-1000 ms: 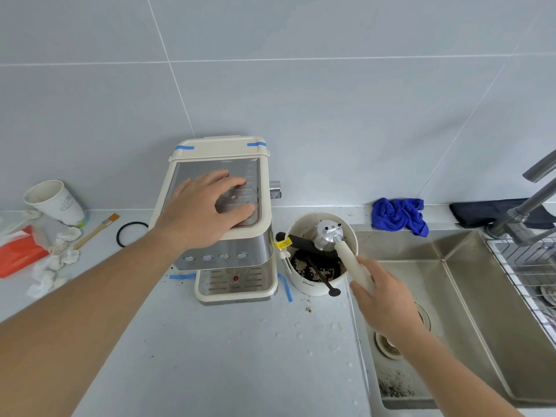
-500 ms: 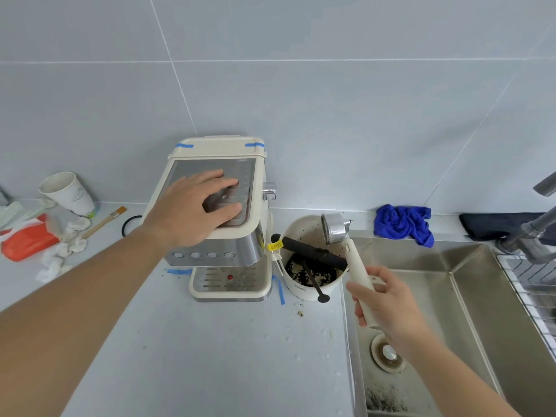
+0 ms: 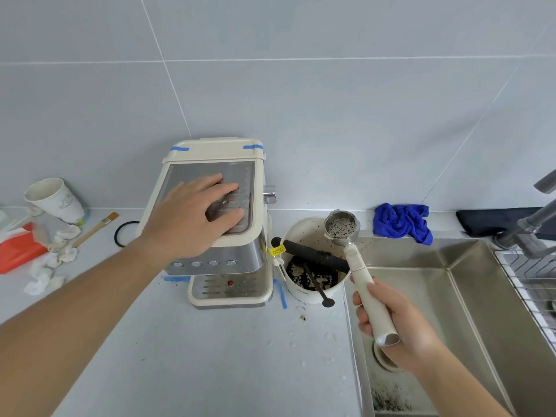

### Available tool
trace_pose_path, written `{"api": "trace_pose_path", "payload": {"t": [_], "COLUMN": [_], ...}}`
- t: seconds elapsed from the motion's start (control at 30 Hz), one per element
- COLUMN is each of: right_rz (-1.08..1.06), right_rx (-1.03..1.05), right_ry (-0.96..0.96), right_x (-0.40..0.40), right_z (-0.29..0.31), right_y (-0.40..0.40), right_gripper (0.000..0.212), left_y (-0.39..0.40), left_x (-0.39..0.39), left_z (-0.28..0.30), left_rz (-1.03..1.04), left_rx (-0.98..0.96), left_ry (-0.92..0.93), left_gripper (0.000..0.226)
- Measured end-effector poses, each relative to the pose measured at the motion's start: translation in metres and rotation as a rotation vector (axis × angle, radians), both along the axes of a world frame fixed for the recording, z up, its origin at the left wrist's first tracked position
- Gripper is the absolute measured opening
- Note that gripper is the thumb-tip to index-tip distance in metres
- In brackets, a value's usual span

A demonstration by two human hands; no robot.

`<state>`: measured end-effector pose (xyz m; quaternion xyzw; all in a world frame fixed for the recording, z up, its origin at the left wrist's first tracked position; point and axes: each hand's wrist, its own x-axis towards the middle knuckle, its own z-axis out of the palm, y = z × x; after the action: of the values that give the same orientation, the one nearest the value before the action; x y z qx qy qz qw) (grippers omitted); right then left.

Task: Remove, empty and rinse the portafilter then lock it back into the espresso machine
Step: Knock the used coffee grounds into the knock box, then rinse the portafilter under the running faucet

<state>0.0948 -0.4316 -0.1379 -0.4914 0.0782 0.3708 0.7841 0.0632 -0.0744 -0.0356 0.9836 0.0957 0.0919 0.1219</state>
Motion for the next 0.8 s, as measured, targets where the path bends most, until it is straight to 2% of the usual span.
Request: {"api": "trace_pose_path", "payload": {"t": [0.17, 0.4, 0.7, 0.8], "right_rz": [-0.023, 0.025, 0.116, 0.158], "right_rx": [0.115, 0.181, 0.116, 0.088], "right_ry": [0.087, 0.092, 0.019, -0.023], "right_x": [-0.002, 0.005, 0.032, 0.04], "right_z": [0.0, 0.012, 0.024, 0.026], "right_y": [-0.003, -0.02, -0.062, -0.081], "right_gripper": [0.042, 0.047, 0.044, 0.05], "left_y": [-0.003, -0.028, -0.152, -0.194], "left_x": [-0.002, -0.004, -0.007, -0.007], "left_z": [0.003, 0.013, 0.012, 0.006], "left_rz": [0.002, 0.038, 0.122, 0.103], "left_rx": [-0.03, -0.21, -0.511, -0.638], "left_ry": [0.028, -0.049, -0.205, -0.217], "left_gripper": [0.062, 0.035, 0.024, 0.02]}}
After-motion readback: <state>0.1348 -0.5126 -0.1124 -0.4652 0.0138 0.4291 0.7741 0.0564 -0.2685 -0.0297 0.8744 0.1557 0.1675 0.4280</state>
